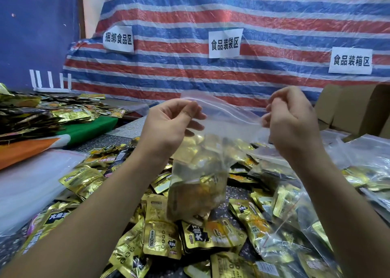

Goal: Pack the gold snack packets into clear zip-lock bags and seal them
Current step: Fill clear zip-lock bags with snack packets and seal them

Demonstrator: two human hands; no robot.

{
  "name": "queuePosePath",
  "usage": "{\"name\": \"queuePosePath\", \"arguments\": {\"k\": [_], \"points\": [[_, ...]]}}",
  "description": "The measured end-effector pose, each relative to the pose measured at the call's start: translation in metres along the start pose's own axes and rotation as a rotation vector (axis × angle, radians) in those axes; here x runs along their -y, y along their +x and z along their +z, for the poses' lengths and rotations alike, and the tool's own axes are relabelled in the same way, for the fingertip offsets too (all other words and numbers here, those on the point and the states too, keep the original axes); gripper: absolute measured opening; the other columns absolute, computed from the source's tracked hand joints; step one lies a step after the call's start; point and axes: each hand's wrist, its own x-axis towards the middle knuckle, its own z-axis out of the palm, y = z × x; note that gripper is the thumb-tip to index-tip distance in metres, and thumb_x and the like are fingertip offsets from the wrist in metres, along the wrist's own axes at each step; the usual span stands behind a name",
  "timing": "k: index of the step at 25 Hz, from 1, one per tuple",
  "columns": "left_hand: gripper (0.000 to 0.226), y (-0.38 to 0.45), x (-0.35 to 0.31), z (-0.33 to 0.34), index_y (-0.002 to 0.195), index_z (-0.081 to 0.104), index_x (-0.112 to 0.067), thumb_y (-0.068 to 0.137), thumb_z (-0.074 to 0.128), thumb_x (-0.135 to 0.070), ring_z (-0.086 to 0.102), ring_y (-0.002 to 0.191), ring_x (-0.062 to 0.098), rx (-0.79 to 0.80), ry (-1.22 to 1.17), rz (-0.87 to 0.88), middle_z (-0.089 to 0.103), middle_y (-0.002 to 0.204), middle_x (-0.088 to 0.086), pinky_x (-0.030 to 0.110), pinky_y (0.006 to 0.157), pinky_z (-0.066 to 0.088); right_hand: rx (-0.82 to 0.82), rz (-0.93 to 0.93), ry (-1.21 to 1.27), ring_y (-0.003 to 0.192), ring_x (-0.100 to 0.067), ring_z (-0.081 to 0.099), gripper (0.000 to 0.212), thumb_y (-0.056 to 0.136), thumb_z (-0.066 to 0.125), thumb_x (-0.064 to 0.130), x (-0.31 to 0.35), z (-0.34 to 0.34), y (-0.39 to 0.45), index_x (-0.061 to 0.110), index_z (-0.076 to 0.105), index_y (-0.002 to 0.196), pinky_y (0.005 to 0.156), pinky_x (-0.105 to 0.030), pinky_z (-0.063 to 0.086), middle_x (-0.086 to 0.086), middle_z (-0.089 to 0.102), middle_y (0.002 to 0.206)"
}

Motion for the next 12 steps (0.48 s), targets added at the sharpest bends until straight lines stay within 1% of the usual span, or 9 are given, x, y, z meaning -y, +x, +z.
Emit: {"name": "queuePosePath", "arguments": {"k": [1, 2, 4, 6, 7, 8, 9, 10, 12], "points": [[0.016, -0.001, 0.001, -0.002, 0.089, 0.068, -0.013, 0.097, 0.056, -0.021, 0.070, 0.068, 0.014, -0.007, 0.000, -0.007, 0.075, 0.078, -0.003, 0.025, 0.060, 0.054, 0.060, 0.043, -0.101, 0.079, -0.031, 0.061, 0.021, 0.094, 0.037, 0.017, -0.007, 0.000, 0.002, 0.019, 0.055, 0.083, 0.066, -0.043, 0.049, -0.002, 0.060, 0.079], [0.016, -0.003, 0.003, -0.003, 0.089, 0.068, -0.013, 0.096, 0.056, -0.022, 0.070, 0.068, 0.014, -0.015, -0.006, -0.018, 0.075, 0.079, -0.003, 0.026, 0.060, 0.055, 0.178, 0.085, -0.247, 0.080, -0.028, 0.061, 0.023, 0.094, 0.038, 0.012, -0.014, 0.000, 0.002, 0.018, 0.058, 0.084, 0.066, -0.041, 0.049, -0.003, 0.061, 0.081], [0.018, -0.007, 0.006, -0.007, 0.089, 0.067, -0.011, 0.094, 0.056, -0.025, 0.070, 0.067, 0.015, -0.036, -0.036, -0.044, 0.074, 0.078, -0.002, 0.027, 0.060, 0.054, 0.535, 0.170, -0.532, 0.077, -0.021, 0.061, 0.025, 0.094, 0.042, 0.007, -0.026, 0.004, -0.002, 0.016, 0.063, 0.085, 0.066, -0.036, 0.050, -0.005, 0.063, 0.081], [0.024, -0.012, 0.009, -0.011, 0.088, 0.067, -0.011, 0.088, 0.056, -0.032, 0.069, 0.066, 0.015, -0.048, -0.056, -0.064, 0.074, 0.078, -0.001, 0.028, 0.060, 0.054, 0.953, 0.173, -0.775, 0.070, -0.016, 0.057, 0.021, 0.095, 0.048, 0.013, -0.040, 0.012, -0.012, 0.012, 0.068, 0.087, 0.061, -0.032, 0.047, -0.007, 0.066, 0.083], [0.027, -0.014, 0.010, -0.012, 0.087, 0.066, -0.011, 0.085, 0.055, -0.036, 0.069, 0.066, 0.015, -0.052, -0.061, -0.071, 0.074, 0.078, -0.001, 0.028, 0.061, 0.055, 1.137, 0.167, -0.878, 0.069, -0.015, 0.057, 0.020, 0.096, 0.053, 0.020, -0.045, 0.017, -0.018, 0.012, 0.069, 0.088, 0.059, -0.030, 0.046, -0.005, 0.068, 0.085], [0.028, -0.015, 0.011, -0.014, 0.086, 0.066, -0.011, 0.084, 0.055, -0.037, 0.069, 0.066, 0.016, -0.060, -0.067, -0.077, 0.074, 0.078, -0.001, 0.029, 0.061, 0.055, 1.278, 0.170, -0.967, 0.069, -0.014, 0.059, 0.022, 0.096, 0.057, 0.028, -0.048, 0.021, -0.024, 0.012, 0.071, 0.089, 0.059, -0.028, 0.047, -0.003, 0.070, 0.086], [0.029, -0.015, 0.012, -0.016, 0.085, 0.066, -0.012, 0.083, 0.055, -0.038, 0.069, 0.066, 0.016, -0.071, -0.077, -0.085, 0.074, 0.077, -0.001, 0.029, 0.061, 0.055, 1.366, 0.192, -1.033, 0.067, -0.014, 0.060, 0.026, 0.094, 0.061, 0.036, -0.052, 0.024, -0.029, 0.012, 0.072, 0.089, 0.059, -0.027, 0.049, -0.001, 0.071, 0.085], [0.029, -0.015, 0.013, -0.017, 0.084, 0.066, -0.012, 0.082, 0.055, -0.039, 0.069, 0.065, 0.016, -0.085, -0.088, -0.092, 0.074, 0.077, -0.001, 0.029, 0.060, 0.055, 1.403, 0.225, -1.077, 0.063, -0.013, 0.059, 0.030, 0.091, 0.064, 0.041, -0.056, 0.025, -0.032, 0.012, 0.071, 0.085, 0.058, -0.027, 0.050, 0.000, 0.070, 0.080], [0.028, -0.016, 0.014, -0.019, 0.084, 0.066, -0.013, 0.082, 0.055, -0.039, 0.070, 0.065, 0.016, -0.105, -0.110, -0.091, 0.074, 0.077, -0.001, 0.027, 0.057, 0.055, 1.409, 0.272, -1.106, 0.057, -0.012, 0.056, 0.032, 0.087, 0.067, 0.046, -0.060, 0.027, -0.037, 0.015, 0.065, 0.077, 0.057, -0.027, 0.051, 0.002, 0.064, 0.073]]}}
